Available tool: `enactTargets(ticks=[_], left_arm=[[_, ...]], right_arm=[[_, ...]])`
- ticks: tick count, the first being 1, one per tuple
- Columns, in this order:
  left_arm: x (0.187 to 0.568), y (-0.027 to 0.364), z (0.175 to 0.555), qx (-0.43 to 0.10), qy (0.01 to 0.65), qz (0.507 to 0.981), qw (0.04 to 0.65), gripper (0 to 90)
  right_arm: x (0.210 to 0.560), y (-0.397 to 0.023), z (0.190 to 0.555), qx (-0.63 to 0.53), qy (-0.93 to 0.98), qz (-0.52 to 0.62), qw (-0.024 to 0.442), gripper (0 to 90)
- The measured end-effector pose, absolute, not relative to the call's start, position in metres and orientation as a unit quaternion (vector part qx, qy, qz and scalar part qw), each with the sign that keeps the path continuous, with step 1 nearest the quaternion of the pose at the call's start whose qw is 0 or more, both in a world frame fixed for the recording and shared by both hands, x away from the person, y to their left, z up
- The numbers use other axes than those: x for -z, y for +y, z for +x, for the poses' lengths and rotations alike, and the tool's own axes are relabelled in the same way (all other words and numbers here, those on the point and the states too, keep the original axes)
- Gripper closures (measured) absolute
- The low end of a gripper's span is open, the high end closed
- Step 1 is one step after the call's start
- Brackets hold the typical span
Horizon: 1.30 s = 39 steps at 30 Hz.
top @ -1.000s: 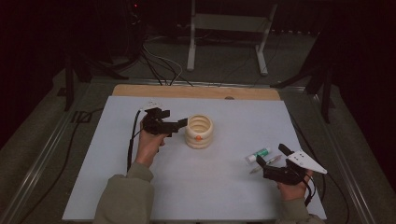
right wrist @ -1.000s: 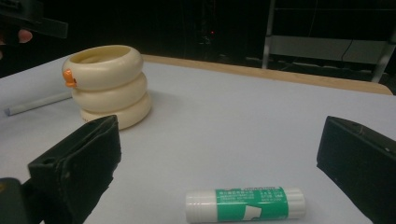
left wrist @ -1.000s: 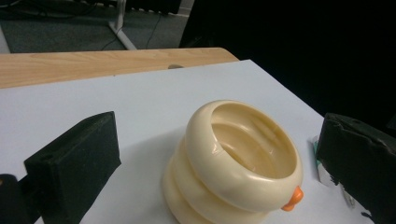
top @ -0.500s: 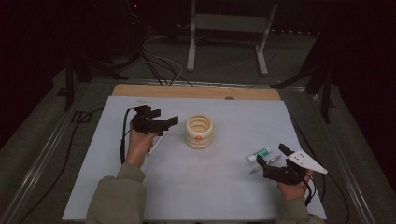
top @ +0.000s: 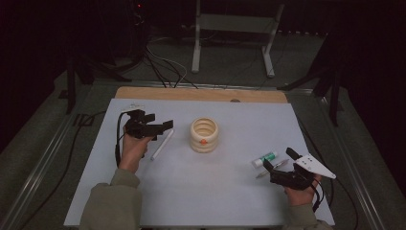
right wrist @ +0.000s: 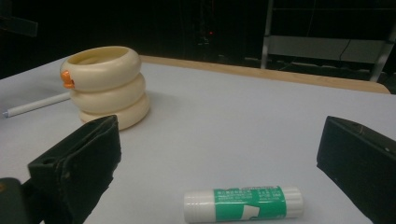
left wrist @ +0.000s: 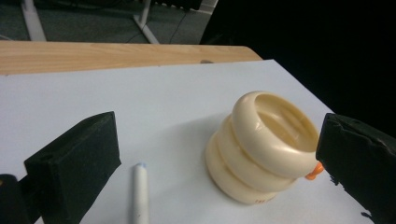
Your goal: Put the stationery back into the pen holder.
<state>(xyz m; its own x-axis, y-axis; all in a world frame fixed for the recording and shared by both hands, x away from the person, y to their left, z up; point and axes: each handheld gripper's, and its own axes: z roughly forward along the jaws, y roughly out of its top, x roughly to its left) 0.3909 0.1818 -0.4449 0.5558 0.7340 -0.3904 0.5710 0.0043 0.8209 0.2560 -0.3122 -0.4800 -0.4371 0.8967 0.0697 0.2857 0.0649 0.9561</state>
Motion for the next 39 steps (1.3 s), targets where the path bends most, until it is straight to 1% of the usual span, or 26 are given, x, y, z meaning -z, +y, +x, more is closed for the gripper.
enactTargets(ticks=[10, 19, 27, 39], left_arm=[[0.457, 0.191, 0.392, -0.052, 0.479, 0.708, 0.516, 0.2], [0.471, 0.187, 0.396, -0.016, 0.483, 0.735, 0.476, 0.1], [0.484, 0.179, 0.401, 0.002, 0.489, 0.756, 0.434, 0.2], [0.494, 0.173, 0.408, 0.022, 0.500, 0.768, 0.401, 1.0]], right_arm=[[0.480, -0.312, 0.256, -0.522, 0.668, 0.443, 0.292, 0.3], [0.480, -0.312, 0.256, -0.522, 0.668, 0.443, 0.292, 0.3], [0.480, -0.312, 0.256, -0.522, 0.669, 0.442, 0.292, 0.3], [0.480, -0.312, 0.256, -0.522, 0.669, 0.442, 0.291, 0.3]])
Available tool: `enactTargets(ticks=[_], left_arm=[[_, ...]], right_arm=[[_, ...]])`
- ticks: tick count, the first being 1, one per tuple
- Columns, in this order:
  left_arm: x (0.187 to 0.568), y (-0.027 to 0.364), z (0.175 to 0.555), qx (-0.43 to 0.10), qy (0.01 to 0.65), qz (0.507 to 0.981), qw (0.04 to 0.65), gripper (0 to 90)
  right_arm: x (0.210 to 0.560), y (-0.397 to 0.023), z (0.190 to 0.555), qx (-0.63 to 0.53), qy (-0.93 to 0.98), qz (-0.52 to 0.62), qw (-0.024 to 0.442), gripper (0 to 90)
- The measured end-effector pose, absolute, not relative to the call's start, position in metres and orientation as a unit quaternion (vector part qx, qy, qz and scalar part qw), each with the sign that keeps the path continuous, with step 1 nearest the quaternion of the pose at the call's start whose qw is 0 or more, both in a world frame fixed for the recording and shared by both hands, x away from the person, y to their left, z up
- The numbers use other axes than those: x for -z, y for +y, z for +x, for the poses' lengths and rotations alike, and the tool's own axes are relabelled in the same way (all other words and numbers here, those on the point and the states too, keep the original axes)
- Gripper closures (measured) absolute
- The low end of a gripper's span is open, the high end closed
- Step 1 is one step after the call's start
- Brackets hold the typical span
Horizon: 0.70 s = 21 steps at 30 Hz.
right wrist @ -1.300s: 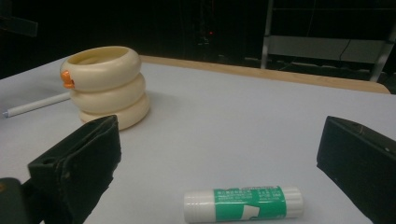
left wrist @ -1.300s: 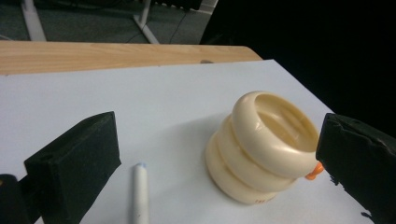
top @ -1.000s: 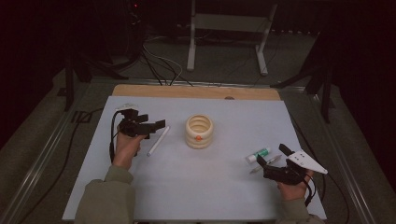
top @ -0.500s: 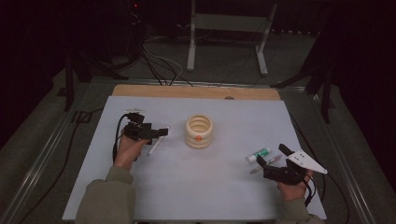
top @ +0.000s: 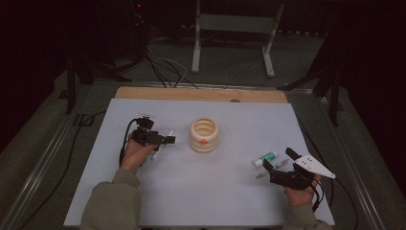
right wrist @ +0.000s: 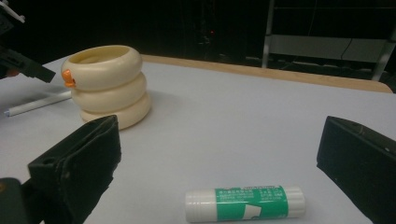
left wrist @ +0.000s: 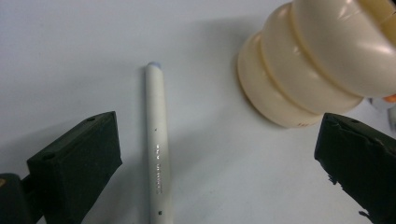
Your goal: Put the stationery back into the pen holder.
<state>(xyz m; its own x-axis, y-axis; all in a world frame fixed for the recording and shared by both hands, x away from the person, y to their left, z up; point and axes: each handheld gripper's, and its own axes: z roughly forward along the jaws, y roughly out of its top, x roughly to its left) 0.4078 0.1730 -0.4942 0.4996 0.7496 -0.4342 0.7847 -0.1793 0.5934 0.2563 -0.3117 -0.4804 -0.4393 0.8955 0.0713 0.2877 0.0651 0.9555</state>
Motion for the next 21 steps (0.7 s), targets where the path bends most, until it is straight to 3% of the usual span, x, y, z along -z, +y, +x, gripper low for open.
enactTargets(ticks=[4, 9, 13, 21], left_arm=[[0.4969, 0.1728, 0.4093, 0.025, 0.503, 0.772, 0.388, 7.6], [0.4980, 0.1702, 0.4112, 0.010, 0.515, 0.777, 0.361, 28.7], [0.4977, 0.1692, 0.4125, 0.000, 0.519, 0.780, 0.348, 39.5], [0.4976, 0.1668, 0.4132, -0.008, 0.520, 0.785, 0.337, 49.3]], right_arm=[[0.4804, -0.3115, 0.2562, -0.521, 0.670, 0.441, 0.292, 0.3], [0.4805, -0.3116, 0.2564, -0.521, 0.670, 0.442, 0.291, 0.3], [0.4804, -0.3116, 0.2563, -0.521, 0.669, 0.442, 0.292, 0.3], [0.4804, -0.3116, 0.2563, -0.521, 0.670, 0.441, 0.291, 0.3]])
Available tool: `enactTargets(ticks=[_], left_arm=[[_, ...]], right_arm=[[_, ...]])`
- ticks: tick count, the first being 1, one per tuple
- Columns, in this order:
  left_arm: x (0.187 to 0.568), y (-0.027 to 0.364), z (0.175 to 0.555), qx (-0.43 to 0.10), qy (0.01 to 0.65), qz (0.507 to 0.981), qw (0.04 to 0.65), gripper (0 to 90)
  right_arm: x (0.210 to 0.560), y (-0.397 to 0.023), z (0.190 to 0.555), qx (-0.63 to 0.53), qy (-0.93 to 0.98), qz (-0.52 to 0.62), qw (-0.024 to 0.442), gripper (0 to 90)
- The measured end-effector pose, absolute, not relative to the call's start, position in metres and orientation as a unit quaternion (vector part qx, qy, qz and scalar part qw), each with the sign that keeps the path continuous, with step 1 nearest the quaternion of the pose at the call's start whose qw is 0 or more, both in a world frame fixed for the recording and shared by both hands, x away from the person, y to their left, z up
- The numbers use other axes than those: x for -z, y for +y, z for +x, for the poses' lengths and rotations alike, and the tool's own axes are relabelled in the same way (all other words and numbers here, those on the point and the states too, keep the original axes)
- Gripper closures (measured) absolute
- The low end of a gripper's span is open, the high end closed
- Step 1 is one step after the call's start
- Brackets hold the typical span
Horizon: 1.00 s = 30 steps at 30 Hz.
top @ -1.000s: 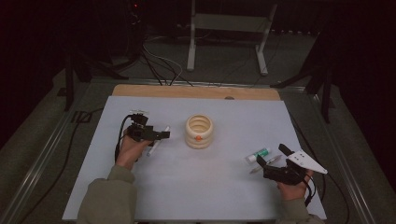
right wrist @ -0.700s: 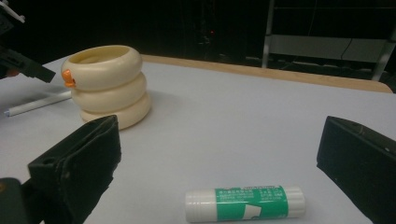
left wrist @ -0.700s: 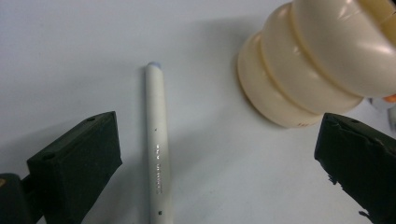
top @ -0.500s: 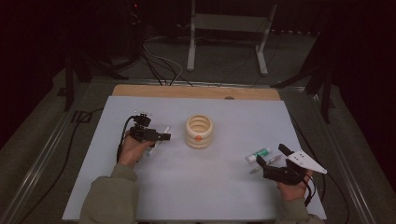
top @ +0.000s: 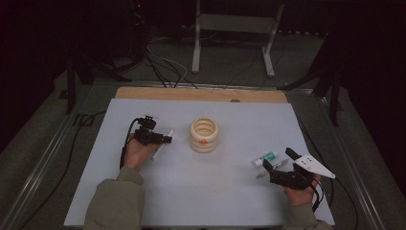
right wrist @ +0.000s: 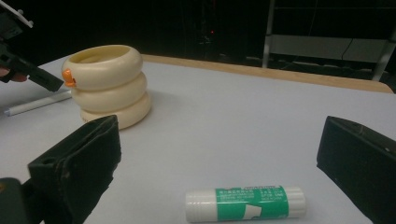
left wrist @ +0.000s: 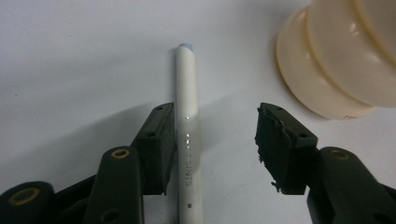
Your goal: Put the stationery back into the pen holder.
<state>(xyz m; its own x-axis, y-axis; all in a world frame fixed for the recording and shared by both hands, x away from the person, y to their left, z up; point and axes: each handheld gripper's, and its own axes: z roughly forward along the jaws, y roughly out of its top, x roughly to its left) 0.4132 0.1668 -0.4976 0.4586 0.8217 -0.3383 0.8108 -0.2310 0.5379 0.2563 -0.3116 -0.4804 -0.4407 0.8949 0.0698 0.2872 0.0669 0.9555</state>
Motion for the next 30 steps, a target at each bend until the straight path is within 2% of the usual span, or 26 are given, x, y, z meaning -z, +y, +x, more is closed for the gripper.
enactTargets(ticks=[5, 11, 18, 22, 30], left_arm=[[0.503, 0.164, 0.415, -0.019, 0.519, 0.801, 0.297, 59.0], [0.505, 0.160, 0.415, -0.048, 0.520, 0.813, 0.259, 78.0], [0.506, 0.162, 0.416, -0.044, 0.516, 0.814, 0.263, 78.4], [0.506, 0.156, 0.412, -0.068, 0.509, 0.821, 0.250, 79.3], [0.506, 0.163, 0.415, -0.044, 0.515, 0.811, 0.274, 79.5]], right_arm=[[0.481, -0.312, 0.256, -0.521, 0.670, 0.441, 0.292, 0.3], [0.481, -0.311, 0.256, -0.521, 0.671, 0.440, 0.291, 0.3], [0.481, -0.311, 0.256, -0.521, 0.671, 0.440, 0.291, 0.3], [0.481, -0.311, 0.256, -0.520, 0.672, 0.440, 0.290, 0.3], [0.481, -0.312, 0.257, -0.521, 0.670, 0.442, 0.290, 0.3]])
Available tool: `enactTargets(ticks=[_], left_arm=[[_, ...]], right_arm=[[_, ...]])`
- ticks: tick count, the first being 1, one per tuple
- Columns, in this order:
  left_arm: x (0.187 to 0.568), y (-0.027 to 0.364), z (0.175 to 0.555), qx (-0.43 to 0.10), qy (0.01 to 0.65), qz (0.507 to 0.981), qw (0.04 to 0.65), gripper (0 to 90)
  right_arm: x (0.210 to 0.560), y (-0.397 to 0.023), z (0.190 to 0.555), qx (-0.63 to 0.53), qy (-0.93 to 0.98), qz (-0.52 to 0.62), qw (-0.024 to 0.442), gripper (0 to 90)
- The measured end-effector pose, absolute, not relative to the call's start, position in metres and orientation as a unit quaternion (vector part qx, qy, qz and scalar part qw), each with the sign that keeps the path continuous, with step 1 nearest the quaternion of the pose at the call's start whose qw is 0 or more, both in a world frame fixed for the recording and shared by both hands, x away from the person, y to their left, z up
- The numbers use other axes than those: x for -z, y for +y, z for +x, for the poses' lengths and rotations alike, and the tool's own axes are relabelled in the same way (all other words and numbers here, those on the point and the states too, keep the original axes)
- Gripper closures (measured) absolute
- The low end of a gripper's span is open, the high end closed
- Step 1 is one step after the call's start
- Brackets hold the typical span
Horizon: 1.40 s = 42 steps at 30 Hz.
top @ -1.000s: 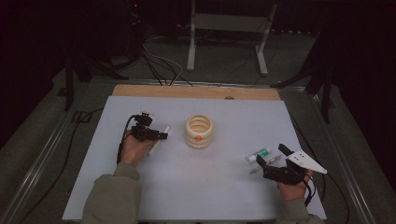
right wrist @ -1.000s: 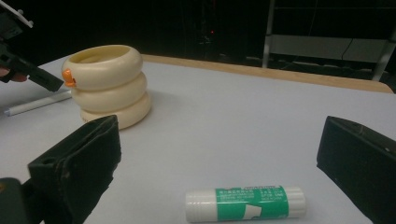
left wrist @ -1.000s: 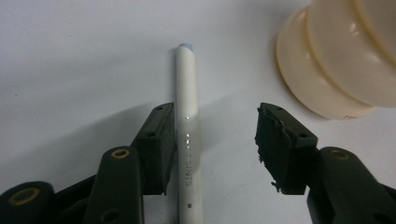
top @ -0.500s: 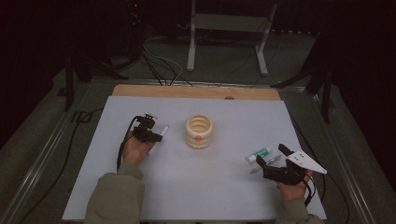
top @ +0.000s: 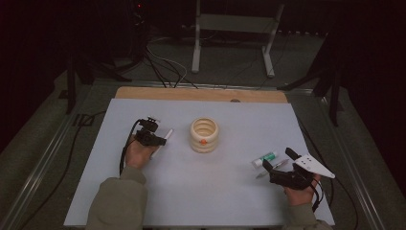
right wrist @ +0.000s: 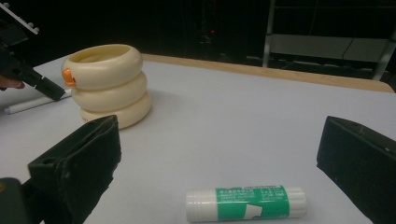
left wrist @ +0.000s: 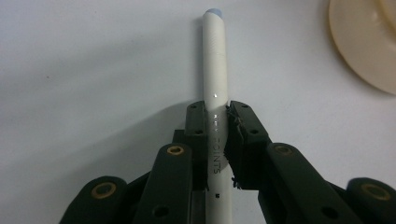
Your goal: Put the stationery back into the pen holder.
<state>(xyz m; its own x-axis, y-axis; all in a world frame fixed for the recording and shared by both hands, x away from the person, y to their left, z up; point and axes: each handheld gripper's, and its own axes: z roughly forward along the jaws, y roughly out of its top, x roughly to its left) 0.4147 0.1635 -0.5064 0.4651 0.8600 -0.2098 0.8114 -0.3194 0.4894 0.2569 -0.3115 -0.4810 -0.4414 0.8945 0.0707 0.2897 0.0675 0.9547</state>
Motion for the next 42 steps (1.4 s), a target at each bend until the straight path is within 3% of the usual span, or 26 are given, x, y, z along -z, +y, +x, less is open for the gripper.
enactTargets(ticks=[42], left_arm=[[0.451, 0.163, 0.409, -0.023, 0.492, 0.768, 0.408, 79.3]], right_arm=[[0.481, -0.312, 0.257, -0.520, 0.670, 0.441, 0.291, 0.3]])
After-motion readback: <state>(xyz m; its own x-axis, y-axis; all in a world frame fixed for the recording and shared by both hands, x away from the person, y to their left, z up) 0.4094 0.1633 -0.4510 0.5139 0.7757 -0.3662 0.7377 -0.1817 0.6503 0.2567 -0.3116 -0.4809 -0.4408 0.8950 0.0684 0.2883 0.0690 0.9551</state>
